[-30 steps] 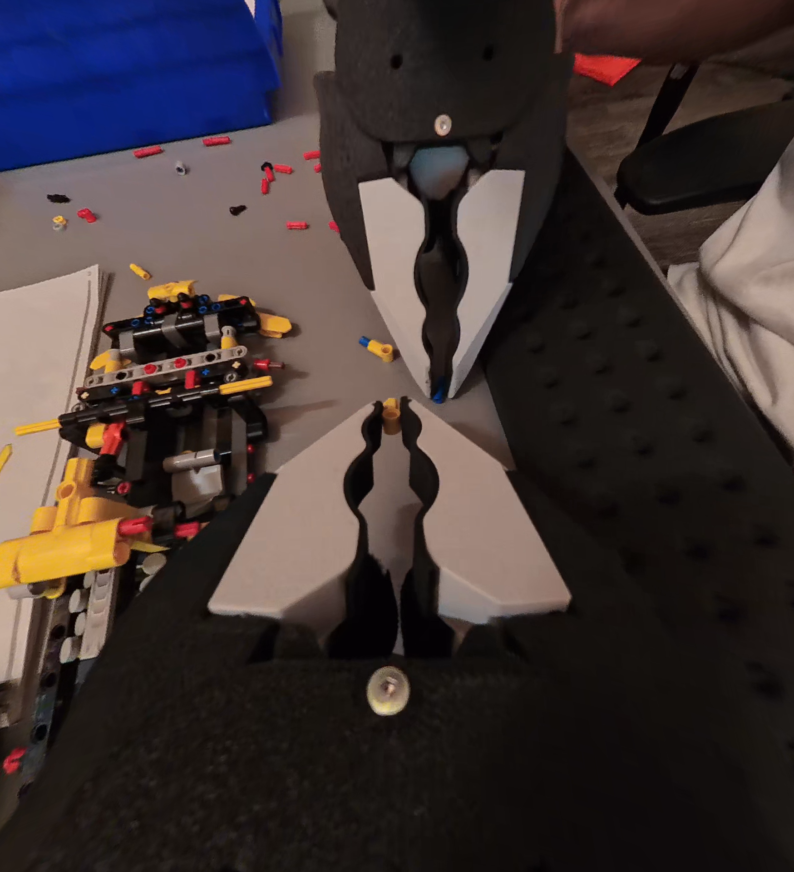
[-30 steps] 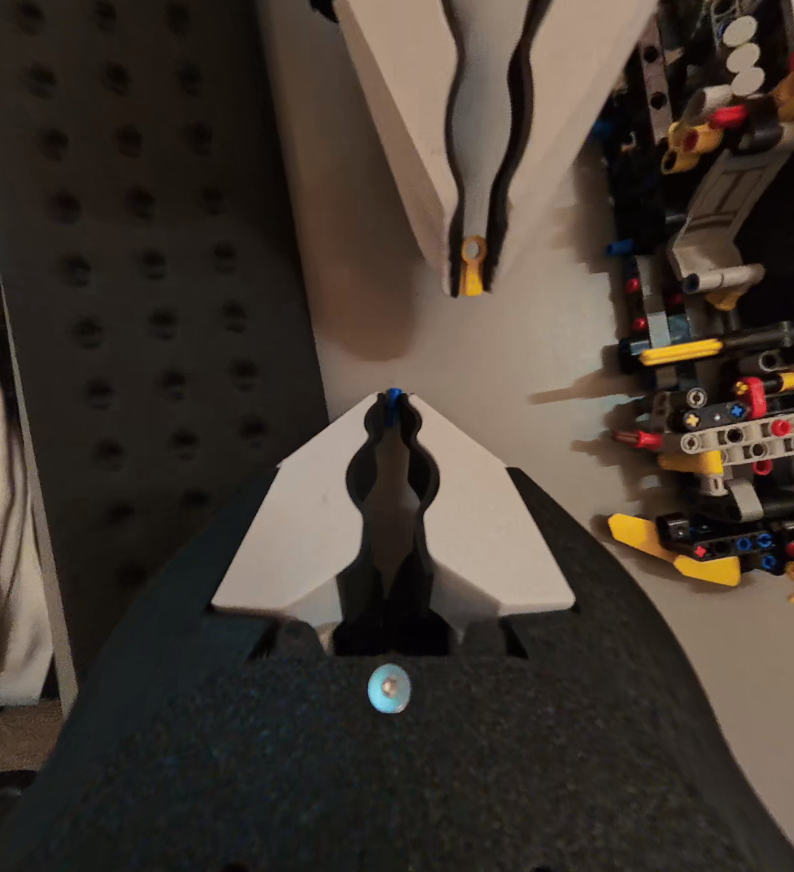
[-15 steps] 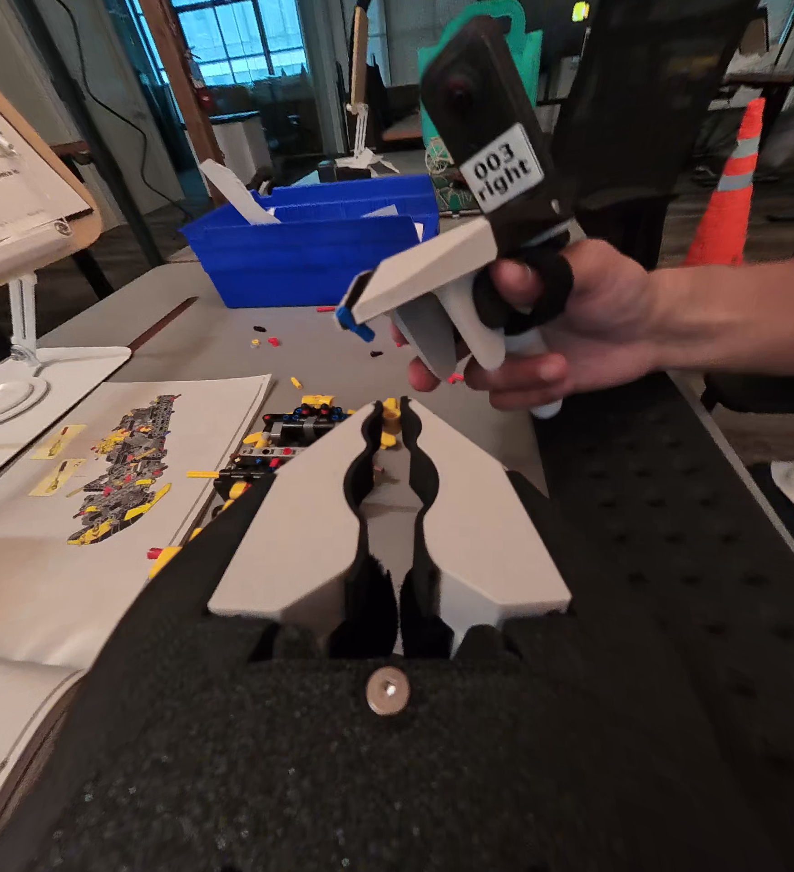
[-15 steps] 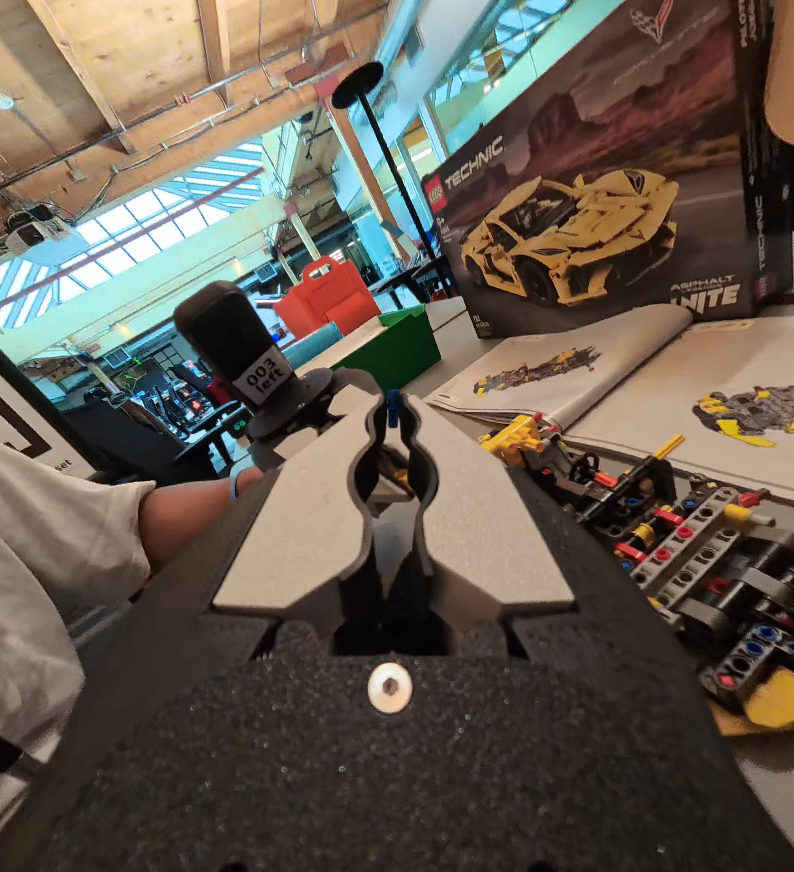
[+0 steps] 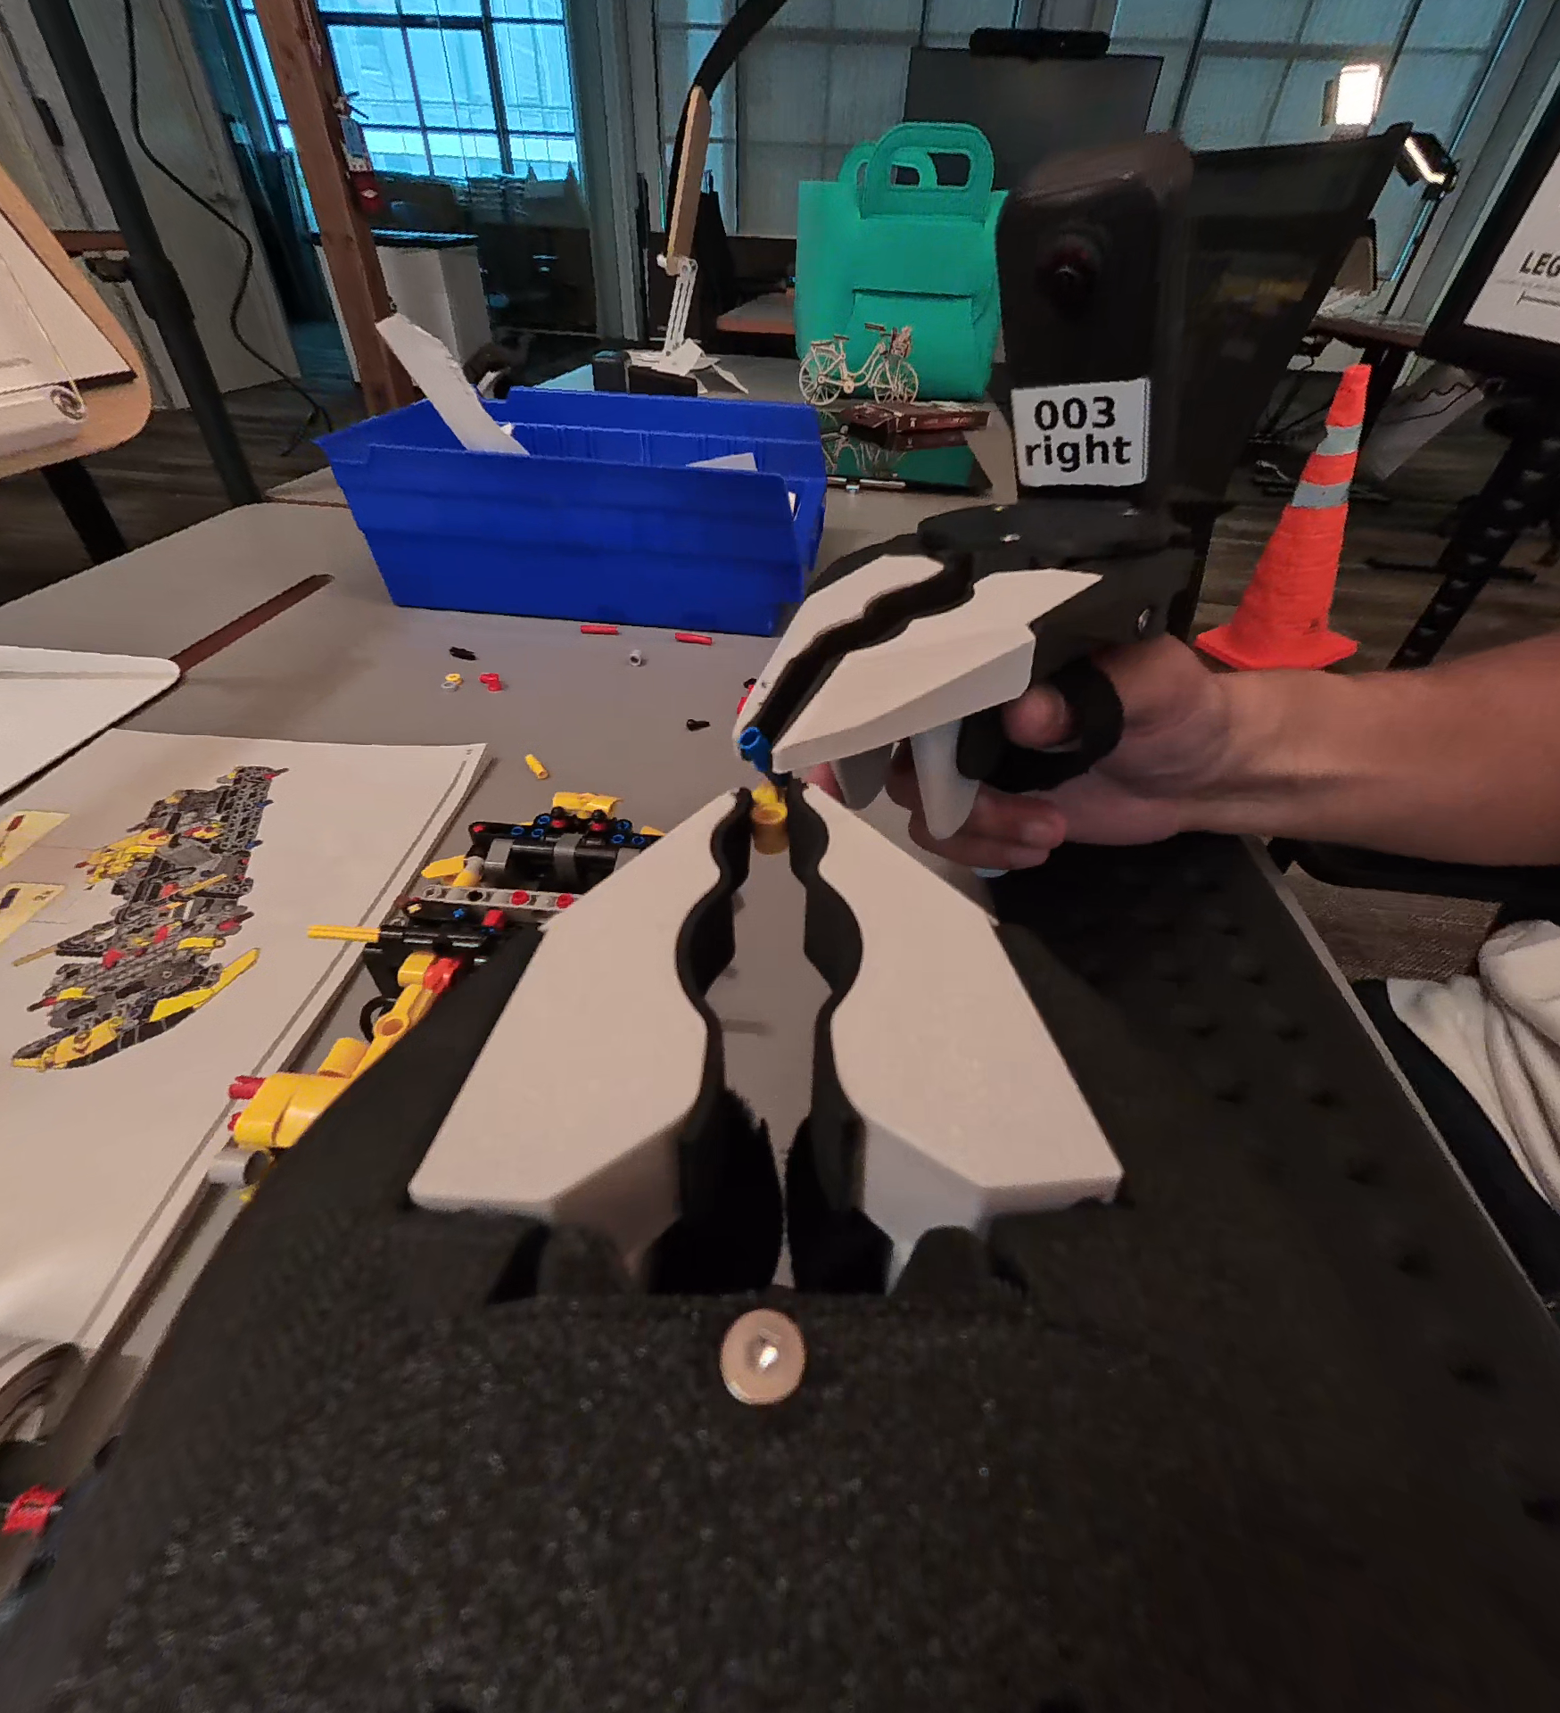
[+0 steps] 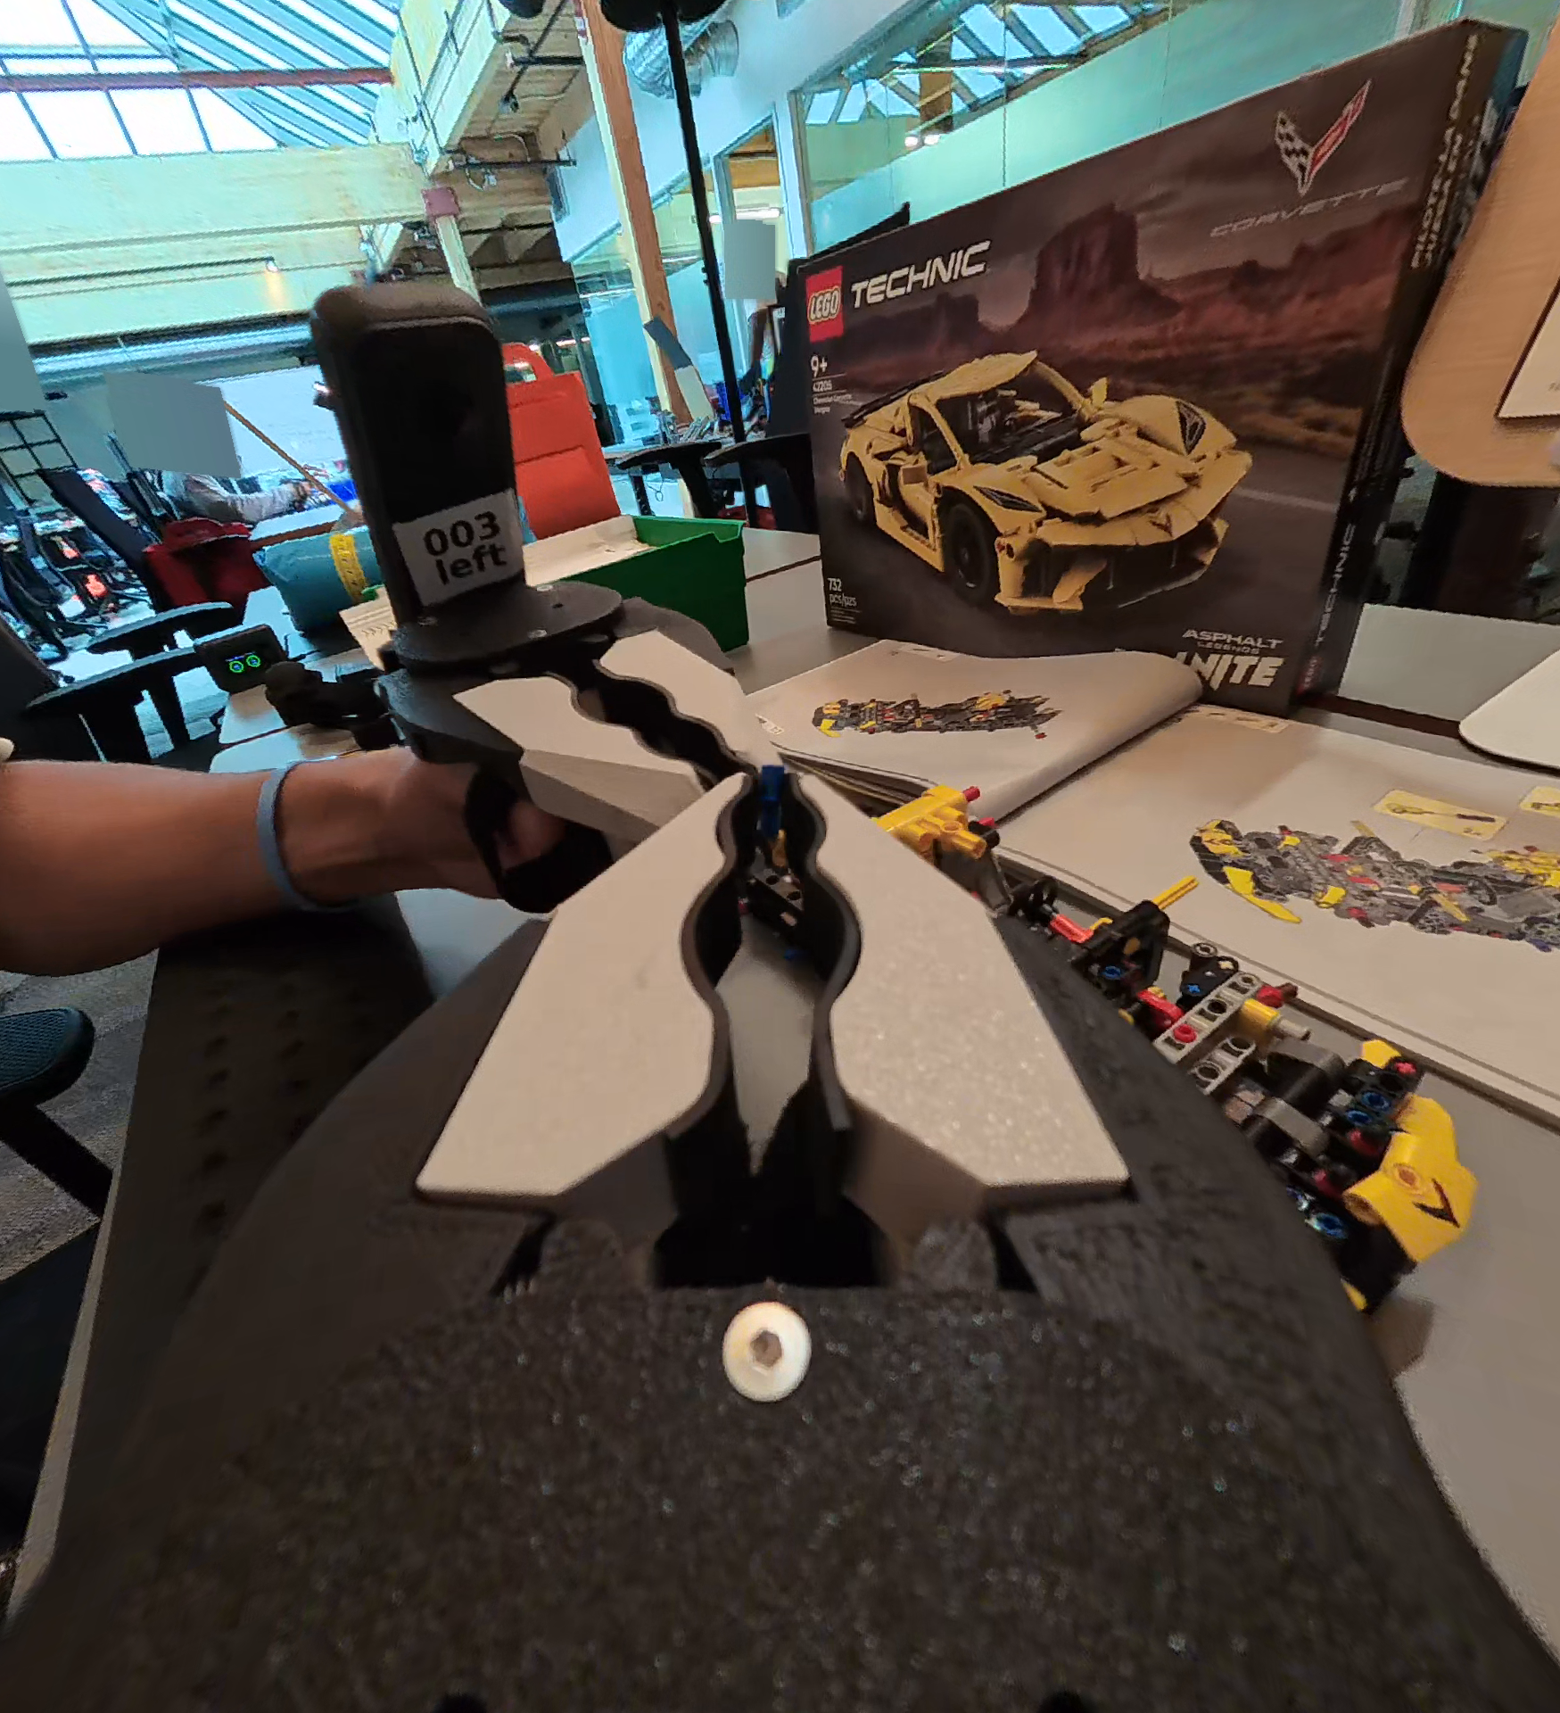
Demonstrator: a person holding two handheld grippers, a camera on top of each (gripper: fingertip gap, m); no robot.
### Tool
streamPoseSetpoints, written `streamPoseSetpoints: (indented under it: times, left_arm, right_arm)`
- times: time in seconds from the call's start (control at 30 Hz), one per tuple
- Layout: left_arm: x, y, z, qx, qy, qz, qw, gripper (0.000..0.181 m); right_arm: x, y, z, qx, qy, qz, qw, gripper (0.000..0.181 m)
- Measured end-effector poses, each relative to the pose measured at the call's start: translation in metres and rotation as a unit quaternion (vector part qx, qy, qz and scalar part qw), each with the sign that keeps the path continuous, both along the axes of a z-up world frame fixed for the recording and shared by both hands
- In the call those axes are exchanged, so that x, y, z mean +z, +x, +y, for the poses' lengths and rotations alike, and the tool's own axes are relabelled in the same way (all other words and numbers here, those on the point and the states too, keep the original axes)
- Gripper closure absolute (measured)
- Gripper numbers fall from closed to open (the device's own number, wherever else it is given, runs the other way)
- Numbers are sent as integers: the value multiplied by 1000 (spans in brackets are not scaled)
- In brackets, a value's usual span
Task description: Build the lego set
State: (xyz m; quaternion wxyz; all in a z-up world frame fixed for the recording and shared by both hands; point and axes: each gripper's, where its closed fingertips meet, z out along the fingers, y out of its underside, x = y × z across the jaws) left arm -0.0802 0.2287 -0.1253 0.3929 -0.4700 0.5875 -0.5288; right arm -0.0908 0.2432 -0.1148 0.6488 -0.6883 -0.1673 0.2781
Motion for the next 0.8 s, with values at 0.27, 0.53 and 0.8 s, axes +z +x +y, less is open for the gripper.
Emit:
streamPoseSetpoints:
  times: [0.27,0.53,0.8]
  left_arm:
    - [9,-3,6,-2,-40,-23,999,174]
    - [3,2,-5,0,10,-27,1000,174]
    - [7,4,2,22,-17,-35,999,174]
  right_arm:
    - [-1,7,-2,21,-15,51,998,177]
    - [6,9,-1,34,-12,109,993,177]
    - [7,6,0,34,-4,104,994,177]
